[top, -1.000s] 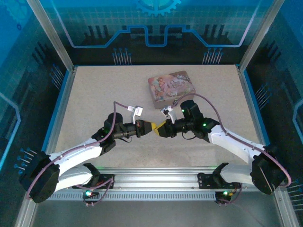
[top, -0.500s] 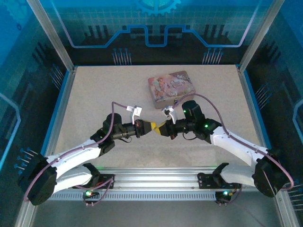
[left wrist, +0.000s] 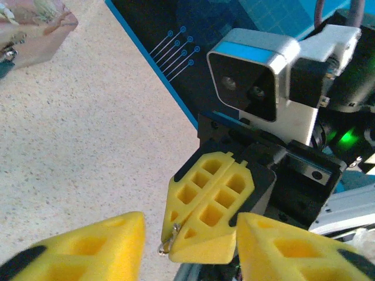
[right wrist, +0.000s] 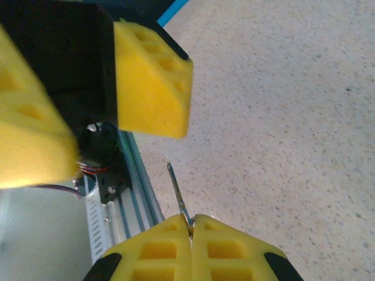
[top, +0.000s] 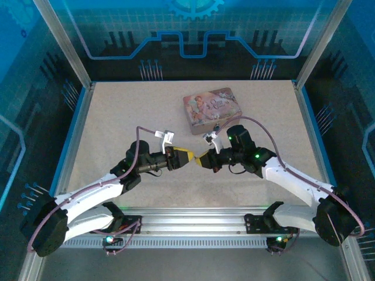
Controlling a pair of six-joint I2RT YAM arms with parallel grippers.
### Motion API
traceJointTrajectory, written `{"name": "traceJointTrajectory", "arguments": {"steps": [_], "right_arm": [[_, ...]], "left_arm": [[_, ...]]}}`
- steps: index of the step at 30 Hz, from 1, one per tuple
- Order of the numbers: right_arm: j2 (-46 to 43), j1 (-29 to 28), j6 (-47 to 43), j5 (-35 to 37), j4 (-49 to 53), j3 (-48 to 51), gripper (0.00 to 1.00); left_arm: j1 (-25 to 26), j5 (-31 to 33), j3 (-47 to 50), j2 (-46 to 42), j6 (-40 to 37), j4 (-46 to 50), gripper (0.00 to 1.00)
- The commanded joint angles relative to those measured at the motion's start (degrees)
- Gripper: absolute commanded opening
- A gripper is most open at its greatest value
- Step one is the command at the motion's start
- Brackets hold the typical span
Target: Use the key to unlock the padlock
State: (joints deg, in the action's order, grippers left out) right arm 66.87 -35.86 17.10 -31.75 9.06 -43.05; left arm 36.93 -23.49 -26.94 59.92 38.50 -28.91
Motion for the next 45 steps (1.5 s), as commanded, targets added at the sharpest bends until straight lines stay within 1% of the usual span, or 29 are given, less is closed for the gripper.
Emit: {"name": "traceJointTrajectory", "arguments": {"steps": [1,3,6,10,14,19,26,30,36,45], "right_arm": [[-1.32,1.2,-1.29,3.7,5.51,-0.02,0.0],[-1.1,1.89,-1.07,4.95,7.01,-0.02,0.0],[-0.22,3.1,-0.44,7.51,9.84,-0.5,0.0],[0.35,4.53,1.5,10.9,12.93,-1.0,0.0],[0.04,6.0,3.9,13.94,14.58,-0.19,0.0],[0.01,7.57,6.38,16.72,15.6,1.12,0.0],[-0.25,9.11,8.04,19.09,16.52,3.56,0.01],[0.05,9.8,8.55,20.55,17.07,4.36,0.01],[0.75,10.02,8.55,21.45,16.84,4.85,0.01],[2.41,10.28,8.07,21.91,14.84,5.86,0.01]], "left_arm": [[-0.28,3.42,-2.84,-1.25,-2.36,3.84,0.61],[-0.53,5.04,-3.95,-1.3,-2.96,5.7,0.69],[-1.57,9.97,-6.06,-1.21,-3.17,10.87,0.78],[-4.61,15.3,-9.14,-0.17,-2.82,18.35,0.84],[-7.68,17.32,-13.08,2.25,-2.6,24.62,0.92],[-8.79,21.22,-18.77,6.48,-2.62,31.86,0.98],[-9.59,26.33,-30.06,16.69,0.72,44.26,0.99],[-9.77,26.98,-35.64,23.8,1.53,48.05,0.99],[-9.85,28.48,-39.71,31.24,3.81,48.04,0.99],[-10.29,28.29,-45.39,39.43,3.87,47.1,0.99]]}}
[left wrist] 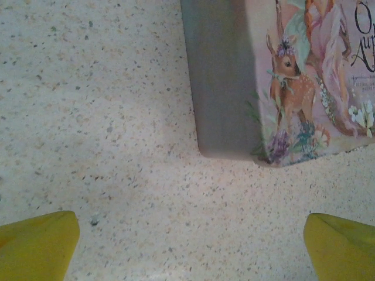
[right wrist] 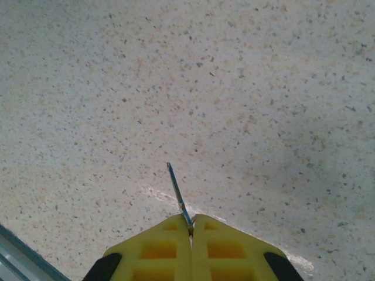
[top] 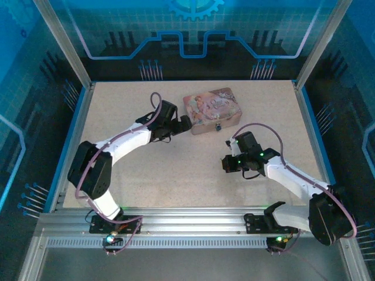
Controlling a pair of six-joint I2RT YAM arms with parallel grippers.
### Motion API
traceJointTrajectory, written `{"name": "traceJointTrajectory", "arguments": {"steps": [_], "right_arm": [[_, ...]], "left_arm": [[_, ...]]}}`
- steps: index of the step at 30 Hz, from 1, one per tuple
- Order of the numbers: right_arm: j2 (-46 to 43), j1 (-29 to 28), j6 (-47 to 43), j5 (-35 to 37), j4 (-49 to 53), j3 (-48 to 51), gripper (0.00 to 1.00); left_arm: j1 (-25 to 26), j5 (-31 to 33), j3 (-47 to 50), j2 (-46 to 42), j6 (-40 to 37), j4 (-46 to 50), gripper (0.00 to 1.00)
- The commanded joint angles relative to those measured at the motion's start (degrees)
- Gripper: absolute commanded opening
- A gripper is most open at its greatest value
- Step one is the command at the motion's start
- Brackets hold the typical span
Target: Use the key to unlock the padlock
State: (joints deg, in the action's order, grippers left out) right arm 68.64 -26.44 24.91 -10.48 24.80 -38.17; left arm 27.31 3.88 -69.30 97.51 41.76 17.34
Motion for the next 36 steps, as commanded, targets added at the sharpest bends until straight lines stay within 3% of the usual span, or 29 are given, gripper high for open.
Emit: {"name": "traceJointTrajectory", "arguments": {"steps": [1,24,36], "right_arm": [[0.86,0.88,0.24,0.66,-1.34,1.16,0.01],[4.96,1.13,-1.11,-0.04,-4.32,0.95,0.02],[3.64,1.74,-1.66,1.46,-1.56,0.84,0.02]], "left_arm": [[-0.75,0.81,-3.81,2.72,0.65,0.89,0.99],[-1.22,-3.67,-19.41,21.15,3.11,-1.43,0.97],[-1.31,-3.89,-15.58,22.56,1.37,-0.14,0.9]]}}
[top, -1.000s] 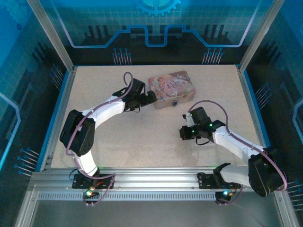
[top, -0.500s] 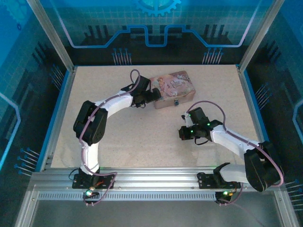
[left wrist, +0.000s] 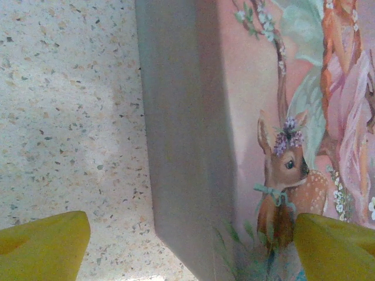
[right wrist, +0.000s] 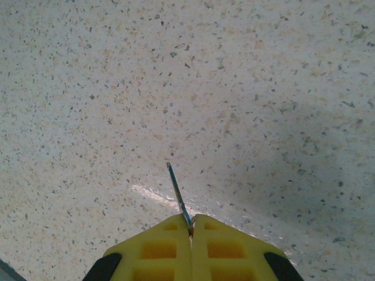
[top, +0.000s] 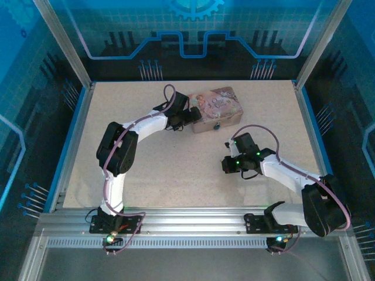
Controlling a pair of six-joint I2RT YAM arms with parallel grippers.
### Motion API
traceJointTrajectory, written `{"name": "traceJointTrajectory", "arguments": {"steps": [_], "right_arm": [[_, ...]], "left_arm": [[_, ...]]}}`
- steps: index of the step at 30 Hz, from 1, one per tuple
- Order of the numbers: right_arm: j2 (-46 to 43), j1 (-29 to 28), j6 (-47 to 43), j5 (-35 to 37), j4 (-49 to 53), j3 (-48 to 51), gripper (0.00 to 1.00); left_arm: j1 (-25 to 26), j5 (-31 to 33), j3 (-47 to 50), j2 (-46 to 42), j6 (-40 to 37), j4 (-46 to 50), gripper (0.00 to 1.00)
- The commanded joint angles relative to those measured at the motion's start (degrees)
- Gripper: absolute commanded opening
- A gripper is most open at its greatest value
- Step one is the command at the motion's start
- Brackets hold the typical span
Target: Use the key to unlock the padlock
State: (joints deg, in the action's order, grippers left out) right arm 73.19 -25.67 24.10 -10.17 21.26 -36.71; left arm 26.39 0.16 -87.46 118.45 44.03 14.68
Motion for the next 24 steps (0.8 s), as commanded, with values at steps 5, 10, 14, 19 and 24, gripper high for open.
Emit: {"name": "traceJointTrajectory", "arguments": {"steps": [5,10,14,19,24], "right_arm": [[-2.59,1.83,-0.81,1.32,2.69,-0.03,0.02],[-3.88,3.22,-1.49,1.08,3.78,0.26,0.02],[-5.03,4.28,-1.9,0.78,4.55,0.41,0.02],[-6.08,5.67,-2.52,0.53,5.37,0.67,0.02],[-6.64,6.48,-2.9,0.37,5.98,0.83,0.02]], "left_arm": [[-0.33,0.89,5.08,0.19,-2.81,3.6,0.9],[-0.38,1.91,8.75,-2.57,-3.96,3.69,0.9],[-0.38,2.36,11.55,-4.92,-4.35,3.35,0.9],[-0.42,2.79,15.43,-7.82,-4.43,2.81,0.9],[-0.39,3.52,19.86,-11.22,-4.15,1.78,0.9]]}}
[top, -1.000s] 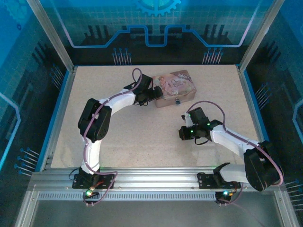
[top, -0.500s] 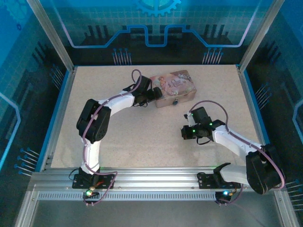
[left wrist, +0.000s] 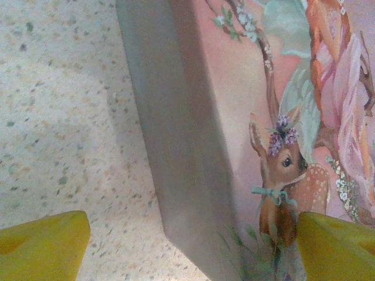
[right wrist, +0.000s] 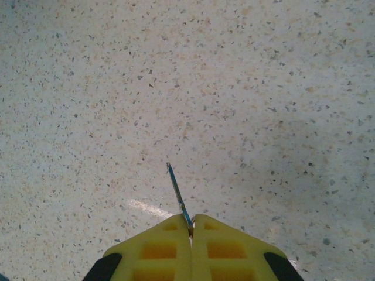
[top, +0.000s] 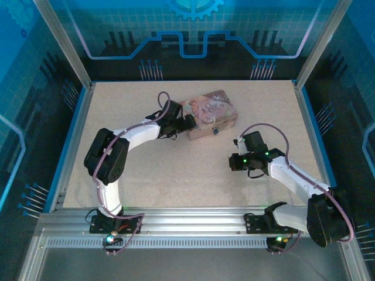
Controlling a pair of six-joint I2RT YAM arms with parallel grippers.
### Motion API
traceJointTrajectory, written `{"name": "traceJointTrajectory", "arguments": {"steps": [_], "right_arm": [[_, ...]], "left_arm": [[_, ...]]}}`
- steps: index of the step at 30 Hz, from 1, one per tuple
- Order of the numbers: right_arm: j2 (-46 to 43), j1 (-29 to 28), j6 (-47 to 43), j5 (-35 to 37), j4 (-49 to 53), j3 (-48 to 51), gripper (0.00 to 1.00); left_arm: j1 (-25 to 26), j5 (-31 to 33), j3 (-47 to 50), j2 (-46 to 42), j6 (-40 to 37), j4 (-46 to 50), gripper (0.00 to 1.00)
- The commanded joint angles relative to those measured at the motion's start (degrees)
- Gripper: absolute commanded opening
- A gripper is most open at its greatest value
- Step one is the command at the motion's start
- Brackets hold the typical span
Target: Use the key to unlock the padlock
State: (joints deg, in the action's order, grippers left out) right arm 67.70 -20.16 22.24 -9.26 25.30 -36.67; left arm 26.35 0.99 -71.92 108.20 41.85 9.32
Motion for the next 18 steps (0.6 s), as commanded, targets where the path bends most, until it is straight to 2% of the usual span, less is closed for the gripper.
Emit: {"name": "traceJointTrajectory", "arguments": {"steps": [1,18], "right_arm": [[-1.25,1.0,-1.06,-0.74,2.03,0.76,0.02],[-1.12,1.49,-1.37,-1.82,1.07,1.33,0.02]], "left_arm": [[-0.33,2.89,5.2,-1.67,-1.9,6.94,0.9],[-2.33,4.79,18.49,-12.21,-0.81,6.15,0.91]]}}
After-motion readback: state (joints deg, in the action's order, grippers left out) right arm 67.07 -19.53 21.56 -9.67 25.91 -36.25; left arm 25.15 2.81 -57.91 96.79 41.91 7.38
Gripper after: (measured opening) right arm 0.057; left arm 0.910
